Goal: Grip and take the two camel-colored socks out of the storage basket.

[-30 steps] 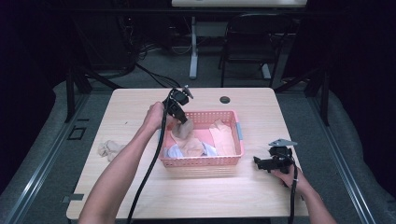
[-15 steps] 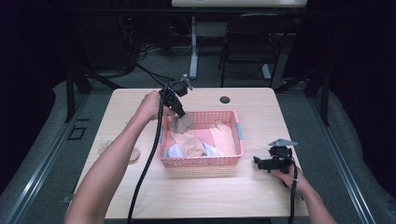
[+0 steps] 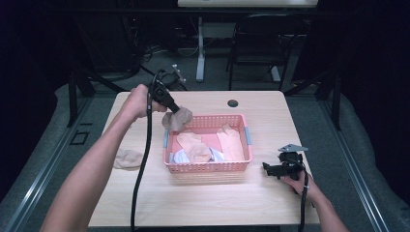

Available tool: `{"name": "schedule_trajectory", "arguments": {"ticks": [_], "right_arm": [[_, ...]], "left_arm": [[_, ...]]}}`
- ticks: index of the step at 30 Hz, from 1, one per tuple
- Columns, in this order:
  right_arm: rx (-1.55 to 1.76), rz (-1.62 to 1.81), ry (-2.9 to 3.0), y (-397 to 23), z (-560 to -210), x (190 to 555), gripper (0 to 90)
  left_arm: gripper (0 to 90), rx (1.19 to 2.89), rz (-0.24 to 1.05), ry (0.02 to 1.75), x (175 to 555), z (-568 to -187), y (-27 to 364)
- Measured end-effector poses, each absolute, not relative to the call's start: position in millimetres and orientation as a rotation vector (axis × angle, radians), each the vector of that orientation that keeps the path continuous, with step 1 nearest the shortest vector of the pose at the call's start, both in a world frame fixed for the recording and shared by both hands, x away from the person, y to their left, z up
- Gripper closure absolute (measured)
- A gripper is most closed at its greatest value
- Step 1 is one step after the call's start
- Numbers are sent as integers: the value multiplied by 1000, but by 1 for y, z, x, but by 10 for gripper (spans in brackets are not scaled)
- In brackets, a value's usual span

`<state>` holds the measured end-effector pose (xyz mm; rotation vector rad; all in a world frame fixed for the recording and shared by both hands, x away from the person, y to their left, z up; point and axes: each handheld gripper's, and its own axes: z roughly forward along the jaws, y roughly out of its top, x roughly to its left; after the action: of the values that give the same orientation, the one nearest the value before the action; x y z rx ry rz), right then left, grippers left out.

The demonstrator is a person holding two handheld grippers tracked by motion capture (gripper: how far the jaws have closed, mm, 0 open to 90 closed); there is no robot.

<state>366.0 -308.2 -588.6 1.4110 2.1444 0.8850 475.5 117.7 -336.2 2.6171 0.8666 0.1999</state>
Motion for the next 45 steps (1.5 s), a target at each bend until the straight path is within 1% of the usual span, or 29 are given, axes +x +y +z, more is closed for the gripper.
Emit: {"name": "schedule_trajectory", "arguments": {"ticks": [2, 3, 4, 5, 6, 7, 8, 9, 11, 12, 13, 18, 19, 20, 26, 30, 31, 32, 33, 34, 35, 37, 38, 39, 40, 41, 43, 44, 45], "right_arm": [[1415, 892, 2135, -308, -589, 366, 4], [1415, 890, 2133, -308, -589, 366, 5], [1415, 890, 2133, -308, -589, 366, 5], [1414, 900, 2136, -307, -589, 366, 4], [1414, 897, 2135, -307, -589, 366, 4], [1414, 896, 2135, -307, -589, 366, 4], [1414, 896, 2135, -307, -589, 366, 4], [1414, 896, 2135, -307, -589, 366, 4], [1414, 896, 2135, -307, -589, 366, 4], [1414, 896, 2135, -307, -589, 366, 4], [1414, 895, 2135, -307, -589, 366, 4], [1414, 895, 2135, -307, -589, 366, 4], [1414, 889, 2135, -307, -589, 366, 4], [1414, 889, 2135, -307, -589, 366, 4], [1416, 894, 2131, -307, -589, 366, 3], [1417, 894, 2131, -307, -589, 366, 3], [1417, 894, 2130, -307, -589, 366, 3], [1417, 894, 2130, -307, -589, 366, 3], [1417, 894, 2130, -307, -589, 366, 3], [1417, 894, 2130, -307, -589, 366, 3], [1417, 894, 2130, -307, -589, 366, 3], [1417, 894, 2131, -307, -589, 366, 3], [1417, 893, 2131, -307, -589, 366, 4], [1417, 894, 2130, -307, -589, 366, 3], [1417, 894, 2130, -307, -589, 366, 3], [1416, 893, 2131, -307, -589, 366, 3], [1417, 894, 2130, -307, -589, 366, 3], [1417, 893, 2130, -307, -589, 366, 3], [1416, 894, 2130, -307, -589, 366, 3]], "left_arm": [[863, 2608, 216, 884, 472, -331, 129], [863, 2593, 231, 905, 469, -327, 143], [863, 2593, 231, 905, 469, -327, 143], [863, 2576, 250, 937, 465, -324, 156], [863, 2576, 250, 937, 465, -324, 156], [863, 2559, 260, 967, 462, -323, 171], [863, 2559, 260, 967, 462, -323, 171], [863, 2552, 266, 993, 459, -323, 185], [863, 2540, 273, 1023, 455, -324, 198], [862, 2540, 273, 1023, 455, -324, 198], [863, 2533, 276, 1046, 453, -327, 210], [863, 2523, 269, 1095, 448, -338, 229], [862, 2532, 258, 1112, 446, -347, 236], [862, 2532, 258, 1112, 446, -347, 236], [862, 2558, 208, 1167, 443, -380, 251], [862, 2576, 159, 1217, 443, -406, 260], [861, 2602, 136, 1243, 443, -420, 262], [861, 2602, 136, 1243, 443, -420, 262], [861, 2625, 114, 1260, 443, -434, 265], [861, 2625, 114, 1260, 443, -434, 265], [861, 2634, 85, 1286, 443, -447, 268], [860, 2639, 55, 1320, 444, -459, 270], [860, 2639, 55, 1320, 444, -459, 270], [860, 2638, 36, 1340, 444, -471, 272], [859, 2638, 36, 1340, 444, -471, 272], [859, 2641, 18, 1361, 445, -480, 273], [858, 2644, 18, 1378, 445, -486, 273], [856, 2642, -3, 1387, 445, -490, 275], [844, 2631, 5, 1412, 444, -500, 276]]}}
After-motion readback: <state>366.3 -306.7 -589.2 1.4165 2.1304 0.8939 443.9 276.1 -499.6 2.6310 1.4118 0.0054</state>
